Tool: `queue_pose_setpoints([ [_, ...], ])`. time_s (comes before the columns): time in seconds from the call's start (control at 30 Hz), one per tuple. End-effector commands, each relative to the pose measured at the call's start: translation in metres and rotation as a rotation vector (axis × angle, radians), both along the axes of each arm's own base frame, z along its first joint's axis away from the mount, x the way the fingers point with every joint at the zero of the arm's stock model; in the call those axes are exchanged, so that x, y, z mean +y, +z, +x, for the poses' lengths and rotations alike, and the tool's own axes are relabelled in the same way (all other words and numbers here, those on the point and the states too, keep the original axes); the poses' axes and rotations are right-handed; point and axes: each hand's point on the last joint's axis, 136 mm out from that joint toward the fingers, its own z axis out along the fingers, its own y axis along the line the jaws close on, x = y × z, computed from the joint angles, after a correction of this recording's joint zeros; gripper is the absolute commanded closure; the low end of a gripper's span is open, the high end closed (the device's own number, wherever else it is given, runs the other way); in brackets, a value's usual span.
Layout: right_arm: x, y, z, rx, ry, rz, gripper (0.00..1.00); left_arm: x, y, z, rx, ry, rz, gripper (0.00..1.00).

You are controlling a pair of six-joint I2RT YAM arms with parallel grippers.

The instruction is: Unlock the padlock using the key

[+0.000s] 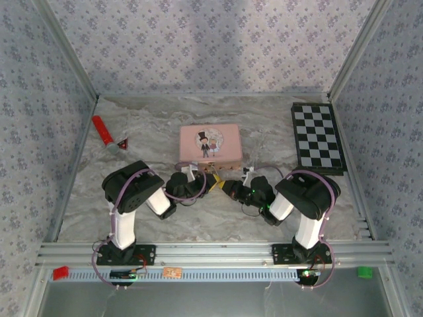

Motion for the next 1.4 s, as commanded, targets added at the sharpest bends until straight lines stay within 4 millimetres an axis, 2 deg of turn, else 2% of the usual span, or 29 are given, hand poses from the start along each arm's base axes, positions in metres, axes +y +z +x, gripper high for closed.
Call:
queue_pose_setpoints([
  [0.0, 0.007, 0.019, 0.006, -0.035, 0.015, 0.063, 1.00, -0.003, 0.007, 0.005, -0.024, 0.000, 0.006, 0.83],
  [0.13, 0.003, 0.027, 0.014, -0.040, -0.002, 0.086, 1.00, -0.007, 0.006, 0.001, -0.021, -0.006, 0.007, 0.86],
  [0.3, 0.001, 0.041, 0.023, -0.063, -0.013, 0.118, 1.00, -0.002, 0.010, -0.002, -0.027, 0.012, -0.031, 0.90],
  [0.57, 0.002, 0.048, 0.036, -0.057, -0.019, 0.152, 1.00, -0.010, 0.022, -0.006, -0.055, -0.008, -0.038, 0.92],
  [0.77, -0.005, 0.054, 0.045, -0.062, -0.054, 0.166, 1.00, -0.011, 0.027, -0.007, -0.065, -0.012, -0.042, 0.93],
  [1.07, -0.005, 0.054, 0.044, -0.067, -0.044, 0.164, 1.00, -0.010, 0.027, -0.006, -0.066, 0.000, -0.027, 0.94],
  [1.2, -0.012, 0.052, 0.038, -0.072, -0.055, 0.141, 0.75, -0.008, 0.028, -0.003, -0.064, 0.010, -0.006, 0.94],
  [1.37, -0.021, 0.050, 0.029, -0.079, -0.057, 0.094, 0.53, -0.005, 0.025, 0.000, -0.052, 0.032, 0.025, 0.95],
])
